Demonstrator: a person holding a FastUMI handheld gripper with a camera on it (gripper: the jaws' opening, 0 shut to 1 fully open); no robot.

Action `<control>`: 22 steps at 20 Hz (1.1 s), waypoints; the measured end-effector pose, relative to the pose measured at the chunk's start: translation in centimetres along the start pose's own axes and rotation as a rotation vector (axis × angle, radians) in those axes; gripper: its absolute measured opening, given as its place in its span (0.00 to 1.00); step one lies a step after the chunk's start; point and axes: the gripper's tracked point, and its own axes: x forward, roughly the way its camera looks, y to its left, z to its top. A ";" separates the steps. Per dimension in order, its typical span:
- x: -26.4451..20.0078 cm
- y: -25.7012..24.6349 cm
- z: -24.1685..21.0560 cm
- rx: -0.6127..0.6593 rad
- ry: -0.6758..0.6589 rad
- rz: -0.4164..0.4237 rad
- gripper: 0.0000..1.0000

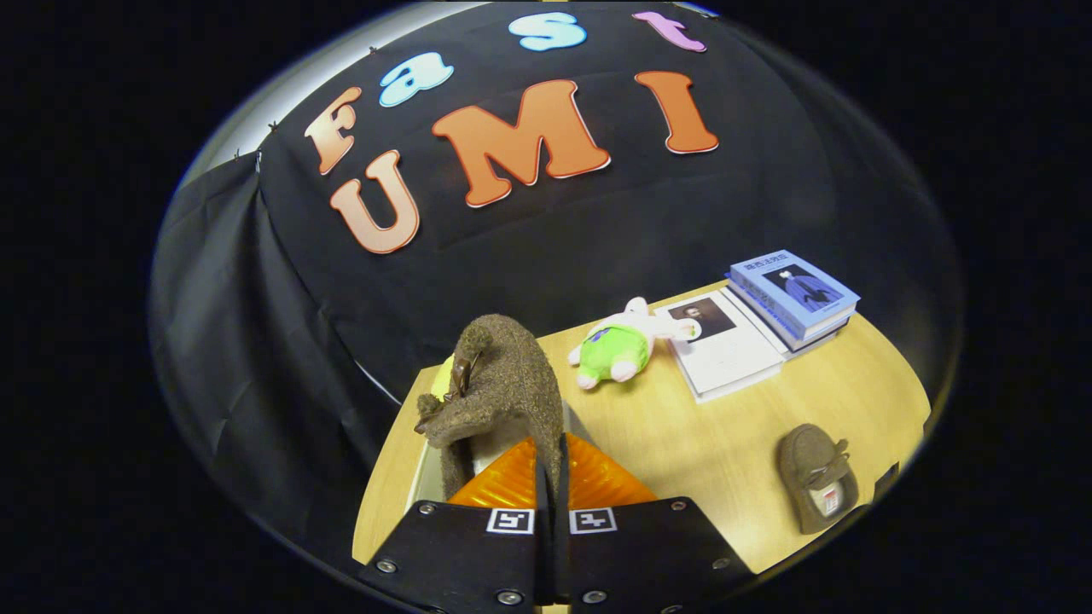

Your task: Open the storage box then place both shoes into the box .Put the left shoe in first, then the right shoe, with the right side of both shoes facing outward in a uniform manner.

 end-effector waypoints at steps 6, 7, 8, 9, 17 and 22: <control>3.0 3.6 -6.3 0.034 0.121 -0.009 0.01; 3.5 3.8 -7.4 0.033 0.146 -0.018 0.01; 4.0 4.0 -8.4 0.033 0.166 -0.028 0.01; 4.4 4.2 -9.3 0.036 0.186 -0.035 0.01; 5.1 6.1 -13.2 -0.030 0.280 -0.052 0.34; 3.6 5.5 -11.5 -0.062 0.245 -0.023 0.94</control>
